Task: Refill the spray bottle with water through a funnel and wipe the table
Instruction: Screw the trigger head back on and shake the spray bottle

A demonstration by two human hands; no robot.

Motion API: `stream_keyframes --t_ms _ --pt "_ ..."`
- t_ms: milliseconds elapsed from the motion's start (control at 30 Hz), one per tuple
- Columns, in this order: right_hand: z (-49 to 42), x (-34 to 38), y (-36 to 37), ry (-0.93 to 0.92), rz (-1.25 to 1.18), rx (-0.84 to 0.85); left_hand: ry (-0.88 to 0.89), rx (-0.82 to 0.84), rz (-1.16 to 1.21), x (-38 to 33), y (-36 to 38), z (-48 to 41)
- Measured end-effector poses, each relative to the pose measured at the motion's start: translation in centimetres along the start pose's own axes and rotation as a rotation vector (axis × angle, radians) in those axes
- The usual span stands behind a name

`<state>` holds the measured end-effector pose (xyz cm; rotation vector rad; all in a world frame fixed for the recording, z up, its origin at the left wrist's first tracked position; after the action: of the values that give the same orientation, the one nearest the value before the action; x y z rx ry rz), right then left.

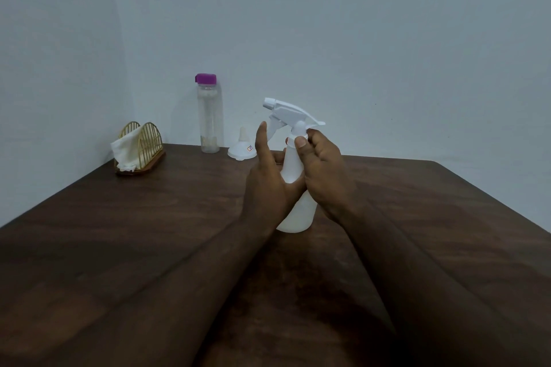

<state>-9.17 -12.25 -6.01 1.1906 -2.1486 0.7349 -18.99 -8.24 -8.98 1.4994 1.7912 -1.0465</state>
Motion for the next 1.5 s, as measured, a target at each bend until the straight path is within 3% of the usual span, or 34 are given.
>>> stream_keyframes --t_ms 233,467,733,933,1167,1367,1500 --pt "-0.1 -0.3 -0.1 0.022 -0.027 -0.034 -0.016 0.034 0.025 0.2 0.3 -0.4" --pt "0.2 -0.9 0.0 0.058 -0.205 -0.165 -0.042 0.048 0.003 0.8 0.5 -0.6" --pt "0.3 -0.8 0.3 -0.064 -0.09 -0.101 -0.027 0.04 0.038 0.5 0.6 -0.7" --pt "0.4 -0.9 0.0 -0.013 -0.088 -0.223 -0.02 0.042 0.029 1.2 0.7 -1.0" --pt "0.5 -0.5 0.1 -0.052 -0.111 -0.134 -0.004 0.049 0.034 0.9 0.6 -0.9" --pt "0.3 -0.8 -0.1 0.001 -0.068 -0.237 -0.004 0.041 0.023 1.4 0.7 -1.1" --pt "0.4 -0.8 0.3 -0.03 -0.099 -0.146 -0.006 0.054 0.03 1.3 0.7 -1.0"
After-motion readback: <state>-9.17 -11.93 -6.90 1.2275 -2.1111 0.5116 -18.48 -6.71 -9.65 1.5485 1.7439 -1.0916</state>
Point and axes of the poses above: each hand's wrist, its own z-axis away from the middle knuckle, its own y-axis out of the palm, x = y × z, the point moved 6 cm from there along -z, towards the middle knuckle, and after that the axes turned 14 degrees about -y, right-handed, at the moved point
